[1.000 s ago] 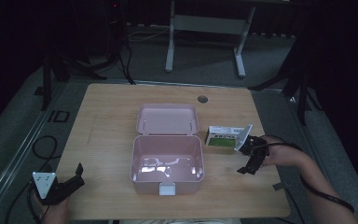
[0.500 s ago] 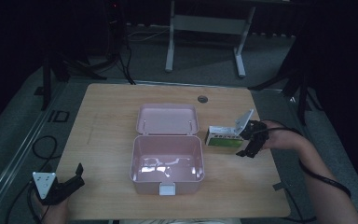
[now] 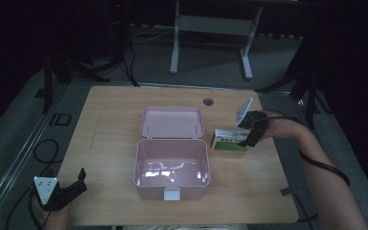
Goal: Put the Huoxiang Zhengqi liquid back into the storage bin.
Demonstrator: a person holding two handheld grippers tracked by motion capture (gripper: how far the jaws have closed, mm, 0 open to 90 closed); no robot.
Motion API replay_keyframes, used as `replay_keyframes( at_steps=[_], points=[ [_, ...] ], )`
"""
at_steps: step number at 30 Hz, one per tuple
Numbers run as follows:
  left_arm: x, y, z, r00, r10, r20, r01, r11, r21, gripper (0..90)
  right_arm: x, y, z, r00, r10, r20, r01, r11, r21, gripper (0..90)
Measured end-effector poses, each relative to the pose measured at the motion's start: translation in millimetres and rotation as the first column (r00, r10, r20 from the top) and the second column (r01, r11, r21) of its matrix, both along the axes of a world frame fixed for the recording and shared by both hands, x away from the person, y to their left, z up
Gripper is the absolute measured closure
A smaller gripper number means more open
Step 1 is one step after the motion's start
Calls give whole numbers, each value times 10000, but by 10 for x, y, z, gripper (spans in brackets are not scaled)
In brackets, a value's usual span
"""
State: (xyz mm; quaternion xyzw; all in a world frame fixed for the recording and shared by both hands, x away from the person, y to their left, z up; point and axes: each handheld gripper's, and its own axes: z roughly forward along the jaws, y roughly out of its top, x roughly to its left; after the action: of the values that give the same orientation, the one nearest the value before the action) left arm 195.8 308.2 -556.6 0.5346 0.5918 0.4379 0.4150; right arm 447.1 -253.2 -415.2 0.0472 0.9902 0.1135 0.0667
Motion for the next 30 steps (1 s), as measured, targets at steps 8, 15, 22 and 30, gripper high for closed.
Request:
replay_keyframes(
  at_steps=[8,15,22,30],
  points=[
    [-4,-2,-3,10000,-43,-5,43,10000,7,2,159,86,-61,9999,41,-140,-49,9986,-525,259],
    [-3,-4,-6,10000,-73,3,73,10000,8,2,268,143,-170,9995,-47,-303,21,9964,-852,294],
    [0,-6,-9,10000,-84,11,84,10000,6,2,340,208,-294,9990,0,-446,-53,9928,-1193,370],
    [-1,-6,-10,9999,-110,14,110,9999,11,2,358,261,-365,9981,196,-584,-268,9917,-1260,467]
  ],
)
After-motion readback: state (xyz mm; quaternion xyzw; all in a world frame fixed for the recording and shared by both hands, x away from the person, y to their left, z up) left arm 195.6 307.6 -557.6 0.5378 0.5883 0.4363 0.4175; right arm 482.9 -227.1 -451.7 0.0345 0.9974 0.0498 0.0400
